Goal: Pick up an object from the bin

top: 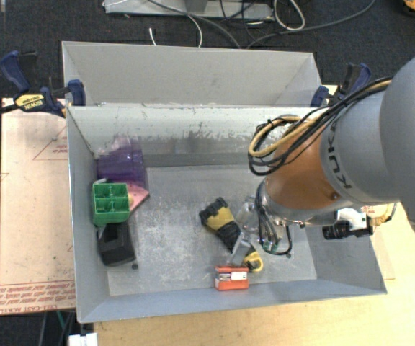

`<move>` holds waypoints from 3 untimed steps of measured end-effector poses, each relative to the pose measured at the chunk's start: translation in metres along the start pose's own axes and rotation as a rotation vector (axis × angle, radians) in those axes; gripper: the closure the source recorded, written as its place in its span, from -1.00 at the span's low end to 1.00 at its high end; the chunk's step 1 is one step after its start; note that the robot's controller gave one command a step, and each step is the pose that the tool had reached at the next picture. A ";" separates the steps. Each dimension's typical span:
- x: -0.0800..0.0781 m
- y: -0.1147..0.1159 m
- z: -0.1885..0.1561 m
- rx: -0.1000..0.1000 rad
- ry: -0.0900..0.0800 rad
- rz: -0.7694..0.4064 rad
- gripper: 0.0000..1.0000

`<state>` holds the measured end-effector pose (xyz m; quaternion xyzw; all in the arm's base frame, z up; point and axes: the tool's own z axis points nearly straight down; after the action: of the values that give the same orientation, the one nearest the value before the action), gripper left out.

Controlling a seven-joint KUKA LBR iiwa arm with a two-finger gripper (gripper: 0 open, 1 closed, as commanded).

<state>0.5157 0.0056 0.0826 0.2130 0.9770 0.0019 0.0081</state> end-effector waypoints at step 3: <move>-0.016 0.020 0.000 0.002 0.002 -0.001 -1.00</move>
Offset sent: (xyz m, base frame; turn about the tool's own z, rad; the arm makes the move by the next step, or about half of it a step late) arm 0.0234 0.0110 0.0008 0.0015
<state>0.5389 0.0171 0.0826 0.2124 0.9772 0.0010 0.0070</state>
